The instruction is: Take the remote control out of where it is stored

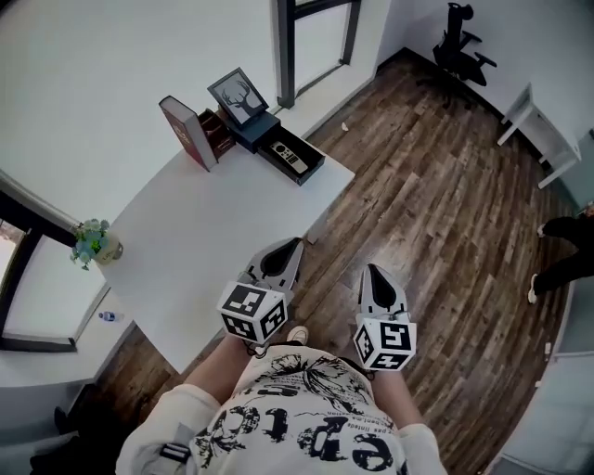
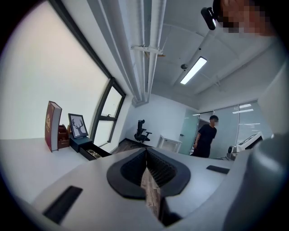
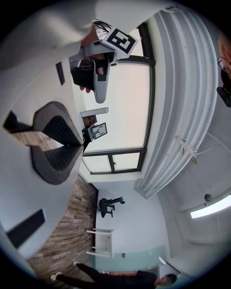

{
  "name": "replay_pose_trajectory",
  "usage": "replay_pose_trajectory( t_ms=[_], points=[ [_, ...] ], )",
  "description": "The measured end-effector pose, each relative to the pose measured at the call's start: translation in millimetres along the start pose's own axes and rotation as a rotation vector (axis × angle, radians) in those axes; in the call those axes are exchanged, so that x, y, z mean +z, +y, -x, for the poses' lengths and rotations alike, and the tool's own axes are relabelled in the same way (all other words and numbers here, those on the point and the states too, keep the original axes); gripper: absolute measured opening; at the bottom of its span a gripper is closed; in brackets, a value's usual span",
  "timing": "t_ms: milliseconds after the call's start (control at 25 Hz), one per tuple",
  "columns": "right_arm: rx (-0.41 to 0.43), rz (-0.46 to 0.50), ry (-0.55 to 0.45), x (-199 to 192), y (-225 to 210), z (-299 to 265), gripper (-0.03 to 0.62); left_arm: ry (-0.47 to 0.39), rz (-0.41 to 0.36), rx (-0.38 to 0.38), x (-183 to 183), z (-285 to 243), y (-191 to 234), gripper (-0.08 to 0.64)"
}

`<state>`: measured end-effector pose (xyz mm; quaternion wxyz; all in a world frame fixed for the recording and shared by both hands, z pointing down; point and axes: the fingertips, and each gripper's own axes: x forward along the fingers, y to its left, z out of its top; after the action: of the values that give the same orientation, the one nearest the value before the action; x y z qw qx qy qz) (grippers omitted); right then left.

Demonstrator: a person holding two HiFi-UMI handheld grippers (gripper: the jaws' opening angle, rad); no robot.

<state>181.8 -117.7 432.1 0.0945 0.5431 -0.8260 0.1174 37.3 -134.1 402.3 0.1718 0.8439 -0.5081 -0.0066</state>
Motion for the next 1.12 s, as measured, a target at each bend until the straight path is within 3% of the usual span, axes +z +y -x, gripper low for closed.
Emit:
replay_pose_trajectory(
  t_ms=[200, 400, 760, 1000, 1120],
  points=[
    [-0.014, 0.001, 0.038, 2, -27, -46, 0.002, 0.036, 0.022, 0.021, -9, -38, 21, 0.011],
    [0.05, 0.012, 0.043, 10, -53, -105, 0.002, 0.039, 0.039, 0.091, -9, -87, 49, 0.011],
    [0.259, 0.039, 0.045, 53, -145, -223, 0.002, 0.009, 0.047, 0.323, 9, -201, 66, 0.011],
    [0.429, 0.097, 0.076, 84, -189, -277, 0.002, -0.036, 0.117, 0.473, 14, -269, 70, 0.011],
    [0.484, 0.092, 0.101, 84, -203, -294, 0.002, -0.031, 0.077, 0.572, 15, -284, 75, 0.011]
  ],
)
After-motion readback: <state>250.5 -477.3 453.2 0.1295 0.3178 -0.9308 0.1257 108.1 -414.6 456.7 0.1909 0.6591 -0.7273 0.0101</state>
